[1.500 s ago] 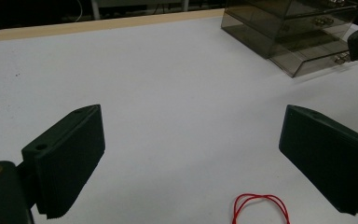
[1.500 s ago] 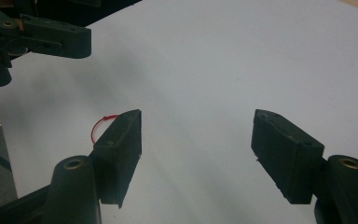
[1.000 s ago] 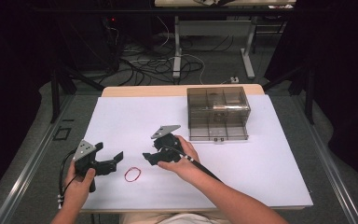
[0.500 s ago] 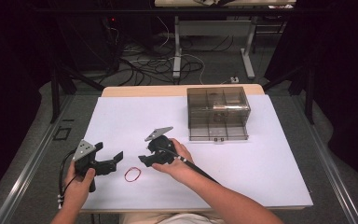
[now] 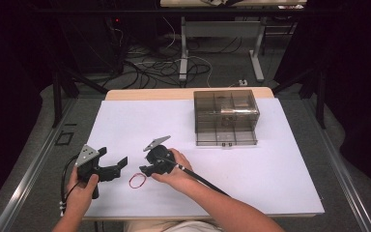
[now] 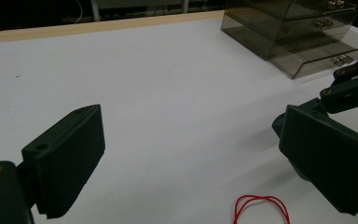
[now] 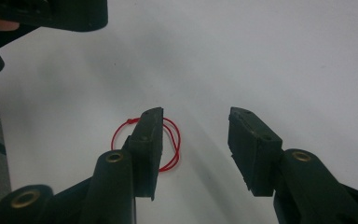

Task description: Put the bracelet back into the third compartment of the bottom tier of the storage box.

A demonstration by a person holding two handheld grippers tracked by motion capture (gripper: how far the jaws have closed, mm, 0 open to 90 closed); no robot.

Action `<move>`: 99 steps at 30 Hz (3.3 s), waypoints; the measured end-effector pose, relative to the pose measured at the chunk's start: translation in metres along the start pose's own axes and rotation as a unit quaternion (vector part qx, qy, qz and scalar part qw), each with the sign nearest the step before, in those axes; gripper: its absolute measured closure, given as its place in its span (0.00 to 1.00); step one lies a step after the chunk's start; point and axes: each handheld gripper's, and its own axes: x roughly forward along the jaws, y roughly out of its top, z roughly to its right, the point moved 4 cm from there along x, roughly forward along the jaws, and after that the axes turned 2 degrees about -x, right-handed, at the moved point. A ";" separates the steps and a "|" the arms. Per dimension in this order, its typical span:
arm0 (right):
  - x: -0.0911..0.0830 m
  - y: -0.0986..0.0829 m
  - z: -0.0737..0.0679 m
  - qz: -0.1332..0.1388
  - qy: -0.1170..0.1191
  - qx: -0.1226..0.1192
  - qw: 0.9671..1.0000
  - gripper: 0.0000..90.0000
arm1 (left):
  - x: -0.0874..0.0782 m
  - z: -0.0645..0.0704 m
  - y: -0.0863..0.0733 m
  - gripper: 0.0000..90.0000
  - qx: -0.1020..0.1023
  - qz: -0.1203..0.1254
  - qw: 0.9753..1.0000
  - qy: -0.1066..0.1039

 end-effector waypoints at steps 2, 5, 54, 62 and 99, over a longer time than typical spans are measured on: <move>0.005 -0.001 0.001 -0.003 0.004 -0.008 1.000 0.61 | 0.000 0.000 0.000 0.08 -0.003 0.002 1.000 0.000; 0.009 -0.002 0.000 -0.005 0.002 -0.007 1.000 0.63 | 0.000 -0.001 0.000 0.08 -0.002 0.002 1.000 0.002; 0.034 -0.013 -0.015 -0.070 -0.018 0.001 0.997 0.88 | -0.005 -0.001 -0.002 0.08 -0.006 0.002 1.000 0.004; 0.034 -0.014 -0.019 -0.068 -0.035 -0.029 0.997 0.91 | -0.004 -0.001 -0.002 0.08 -0.005 0.002 1.000 0.003; 0.029 -0.007 -0.017 -0.043 -0.019 -0.009 0.999 1.00 | -0.005 -0.002 -0.002 0.08 -0.007 0.005 1.000 0.004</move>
